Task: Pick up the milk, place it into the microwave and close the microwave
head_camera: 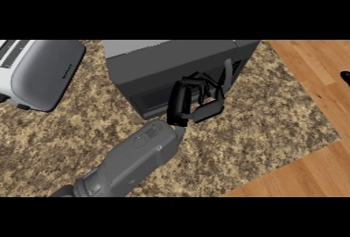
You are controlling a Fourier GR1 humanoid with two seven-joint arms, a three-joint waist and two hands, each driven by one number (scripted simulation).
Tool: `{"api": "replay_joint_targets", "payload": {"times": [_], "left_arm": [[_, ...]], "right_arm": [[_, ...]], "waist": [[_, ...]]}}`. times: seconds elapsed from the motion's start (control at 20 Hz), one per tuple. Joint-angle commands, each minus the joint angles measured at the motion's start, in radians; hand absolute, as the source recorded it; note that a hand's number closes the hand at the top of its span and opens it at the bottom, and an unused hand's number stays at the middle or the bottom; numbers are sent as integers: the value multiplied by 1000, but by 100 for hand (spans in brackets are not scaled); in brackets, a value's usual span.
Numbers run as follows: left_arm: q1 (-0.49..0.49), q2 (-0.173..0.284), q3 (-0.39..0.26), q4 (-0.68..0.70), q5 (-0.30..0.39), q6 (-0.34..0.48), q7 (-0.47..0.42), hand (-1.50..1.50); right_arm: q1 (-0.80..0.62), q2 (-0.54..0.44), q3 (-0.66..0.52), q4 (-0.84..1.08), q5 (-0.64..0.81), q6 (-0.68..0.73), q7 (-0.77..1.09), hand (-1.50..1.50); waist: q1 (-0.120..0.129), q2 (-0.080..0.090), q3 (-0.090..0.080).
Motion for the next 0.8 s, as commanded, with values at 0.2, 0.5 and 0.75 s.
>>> {"api": "replay_joint_targets", "payload": {"times": [0.2,0.5,0.75], "left_arm": [[-71,1,39,94,43,-18,-2,150],[-85,1,28,100,66,-27,-15,150],[-80,1,17,117,77,-30,-37,150]], "right_arm": [[-7,-23,12,-11,-54,37,22,-150],[-8,-43,31,-11,-93,68,44,-150],[-14,-55,29,-21,-119,64,58,-150]], "waist": [[-9,17,0],[-9,21,0],[-3,18,-2]]}}
